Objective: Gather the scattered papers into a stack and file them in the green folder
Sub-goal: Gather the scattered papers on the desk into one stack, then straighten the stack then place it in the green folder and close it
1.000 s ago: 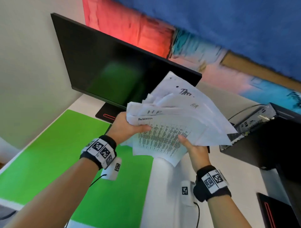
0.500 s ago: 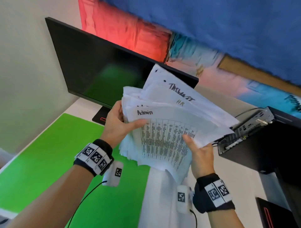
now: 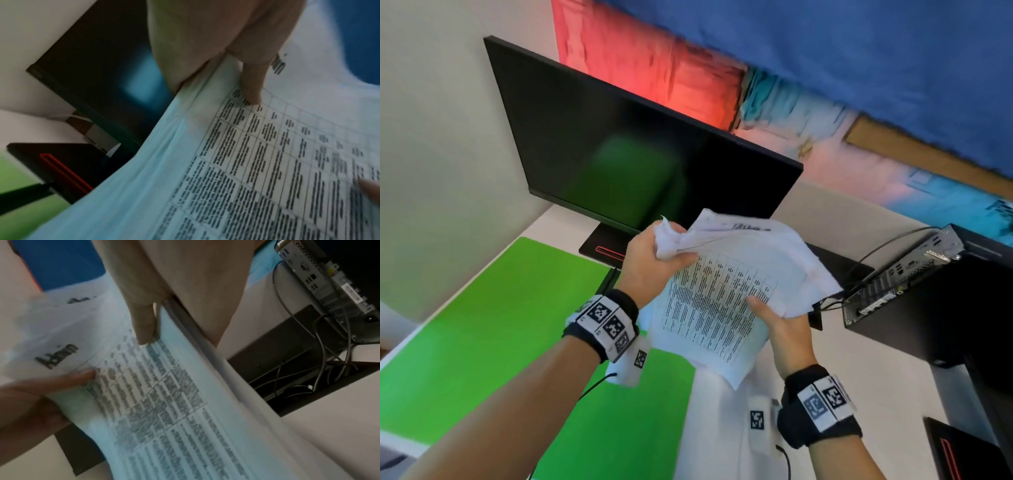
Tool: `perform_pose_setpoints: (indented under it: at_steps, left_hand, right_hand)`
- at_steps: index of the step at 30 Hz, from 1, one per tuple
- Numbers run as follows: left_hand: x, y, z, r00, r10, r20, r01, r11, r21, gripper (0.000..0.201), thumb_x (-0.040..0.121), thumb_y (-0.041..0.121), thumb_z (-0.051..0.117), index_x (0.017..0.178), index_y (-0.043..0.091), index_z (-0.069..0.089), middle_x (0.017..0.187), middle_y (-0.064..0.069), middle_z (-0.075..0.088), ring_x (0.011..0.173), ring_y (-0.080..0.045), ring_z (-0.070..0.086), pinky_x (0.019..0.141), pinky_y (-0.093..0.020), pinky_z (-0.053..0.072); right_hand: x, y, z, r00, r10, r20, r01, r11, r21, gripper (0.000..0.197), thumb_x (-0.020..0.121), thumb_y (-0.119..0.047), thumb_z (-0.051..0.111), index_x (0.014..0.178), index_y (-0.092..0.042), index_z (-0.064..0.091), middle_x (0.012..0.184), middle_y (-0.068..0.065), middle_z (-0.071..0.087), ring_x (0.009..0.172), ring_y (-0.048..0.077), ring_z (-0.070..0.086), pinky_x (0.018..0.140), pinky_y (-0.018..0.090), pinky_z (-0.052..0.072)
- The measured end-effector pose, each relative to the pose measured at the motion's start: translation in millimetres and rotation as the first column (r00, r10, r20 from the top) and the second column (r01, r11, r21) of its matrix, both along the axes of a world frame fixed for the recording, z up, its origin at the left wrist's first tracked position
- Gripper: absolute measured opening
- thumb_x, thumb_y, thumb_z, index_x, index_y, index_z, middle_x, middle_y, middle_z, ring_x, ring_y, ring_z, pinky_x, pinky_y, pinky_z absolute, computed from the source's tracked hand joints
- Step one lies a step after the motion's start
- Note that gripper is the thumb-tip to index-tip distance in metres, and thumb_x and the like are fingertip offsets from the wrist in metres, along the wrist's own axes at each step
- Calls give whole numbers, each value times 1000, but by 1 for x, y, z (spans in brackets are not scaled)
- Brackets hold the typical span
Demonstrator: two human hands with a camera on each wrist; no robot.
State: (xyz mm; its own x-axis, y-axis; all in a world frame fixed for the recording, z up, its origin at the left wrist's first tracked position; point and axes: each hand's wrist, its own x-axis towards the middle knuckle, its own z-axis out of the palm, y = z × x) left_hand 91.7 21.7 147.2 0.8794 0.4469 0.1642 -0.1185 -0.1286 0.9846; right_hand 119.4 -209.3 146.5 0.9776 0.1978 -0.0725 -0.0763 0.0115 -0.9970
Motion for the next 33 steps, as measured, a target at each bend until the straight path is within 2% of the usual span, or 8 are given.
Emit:
perform_pose_setpoints:
  at_steps: [3, 6, 10, 13, 18, 22, 27, 33]
  left_hand:
    - [-2, 10, 13, 999, 4, 52, 3, 991, -131, 30, 77, 1, 79, 107, 3, 73, 99, -2, 78, 90, -16, 76, 79, -32, 62]
    - [-11, 25, 30, 989, 58, 137, -9, 944, -329, 27, 80, -5, 73, 107, -3, 70, 98, -8, 79, 88, -23, 76, 75, -38, 62]
    - [-22, 44, 36, 959, 109, 261, 100, 734, -672, 29, 90, -5, 58, 117, 3, 64, 115, -13, 73, 104, -28, 72, 86, -43, 59]
    - [-24, 40, 20, 970, 24, 241, 187, 557, -809, 43, 96, 9, 53, 139, 6, 52, 137, -16, 62, 122, -30, 63, 96, -47, 54]
    - [-33, 23, -21, 994, -96, 55, 92, 445, -891, 49, 92, 18, 58, 140, 8, 53, 136, -14, 63, 116, -26, 67, 84, -39, 60]
    - [-49, 58, -32, 993, -115, 20, 81, 556, -827, 44, 81, 31, 66, 121, 11, 66, 120, -14, 73, 100, -25, 74, 88, -43, 59]
    - [-50, 109, -17, 965, -212, -156, 139, 914, -381, 88, 44, 57, 91, 117, 16, 66, 107, -8, 76, 87, -18, 75, 77, -35, 59]
    - [-37, 62, -20, 992, -97, -81, 75, 969, -236, 56, 64, 5, 87, 117, 5, 68, 110, -7, 77, 100, -22, 74, 79, -34, 62]
  right_hand:
    - [13, -11, -10, 1000, -24, 5, 24, 1000, -15, 54, 73, -10, 81, 123, -9, 61, 114, 3, 75, 108, 20, 70, 84, 25, 57]
    - [12, -30, -32, 989, -90, -121, 76, 990, -117, 117, 45, -46, 93, 145, -22, 39, 142, 3, 55, 128, 17, 54, 107, 36, 41]
    - [-4, -37, -59, 919, -51, -391, 80, 995, 58, 152, 26, -56, 94, 155, -27, 20, 146, 7, 47, 135, 26, 46, 114, 47, 31]
    - [-1, -28, -56, 865, 83, -495, 98, 940, 328, 123, 49, -45, 94, 151, -10, 34, 145, 23, 50, 135, 39, 46, 109, 52, 39]
    - [11, -18, -26, 896, 47, -441, 80, 961, 265, 48, 88, -19, 66, 135, -10, 56, 122, 16, 71, 108, 30, 70, 81, 41, 58]
    - [18, -43, -9, 947, -10, -321, 77, 977, 197, 45, 86, -8, 67, 130, -14, 60, 122, 11, 71, 106, 25, 71, 77, 38, 61]
    - [21, -64, 28, 990, 9, -140, 11, 990, 143, 46, 84, 3, 64, 127, -14, 61, 117, 2, 73, 102, 15, 72, 71, 23, 60]
    - [14, -39, 31, 997, -3, 83, -6, 994, 111, 49, 57, -25, 86, 104, -22, 72, 102, -4, 78, 94, 11, 73, 74, 23, 58]
